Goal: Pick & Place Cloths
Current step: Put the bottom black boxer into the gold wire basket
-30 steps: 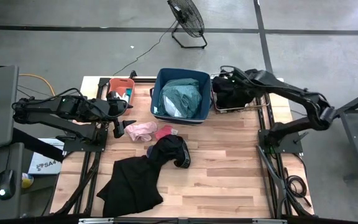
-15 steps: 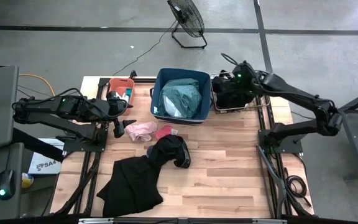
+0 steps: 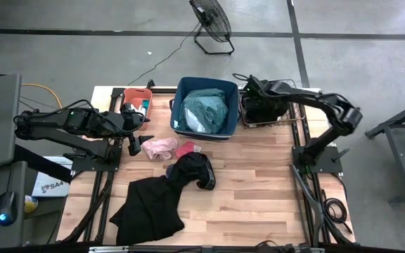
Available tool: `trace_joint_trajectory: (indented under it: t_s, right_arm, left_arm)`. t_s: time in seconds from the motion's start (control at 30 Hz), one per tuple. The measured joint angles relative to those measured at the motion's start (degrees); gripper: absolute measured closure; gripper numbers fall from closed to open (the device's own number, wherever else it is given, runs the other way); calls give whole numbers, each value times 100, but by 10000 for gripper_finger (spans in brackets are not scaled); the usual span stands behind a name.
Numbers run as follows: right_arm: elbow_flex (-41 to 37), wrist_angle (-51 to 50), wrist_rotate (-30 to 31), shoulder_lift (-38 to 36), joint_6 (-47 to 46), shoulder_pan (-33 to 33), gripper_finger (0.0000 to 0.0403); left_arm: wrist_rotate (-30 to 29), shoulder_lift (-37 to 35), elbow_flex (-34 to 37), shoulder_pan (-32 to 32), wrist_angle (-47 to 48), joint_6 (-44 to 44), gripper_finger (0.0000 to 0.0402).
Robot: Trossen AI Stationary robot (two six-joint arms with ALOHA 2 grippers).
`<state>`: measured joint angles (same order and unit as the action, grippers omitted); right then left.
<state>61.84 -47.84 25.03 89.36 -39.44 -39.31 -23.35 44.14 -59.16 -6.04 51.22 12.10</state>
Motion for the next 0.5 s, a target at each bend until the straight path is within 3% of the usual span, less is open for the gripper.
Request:
trace_joint_trajectory:
  t_s: [0.3,0.5]
  right_arm:
    - [2,-202,-53,831,93,-453,319]
    - [-4,-196,214,814,133,-427,312]
  left_arm:
    - [0,0,0,0,-2,0,96]
    - [2,-13,220,0,-52,20,96]
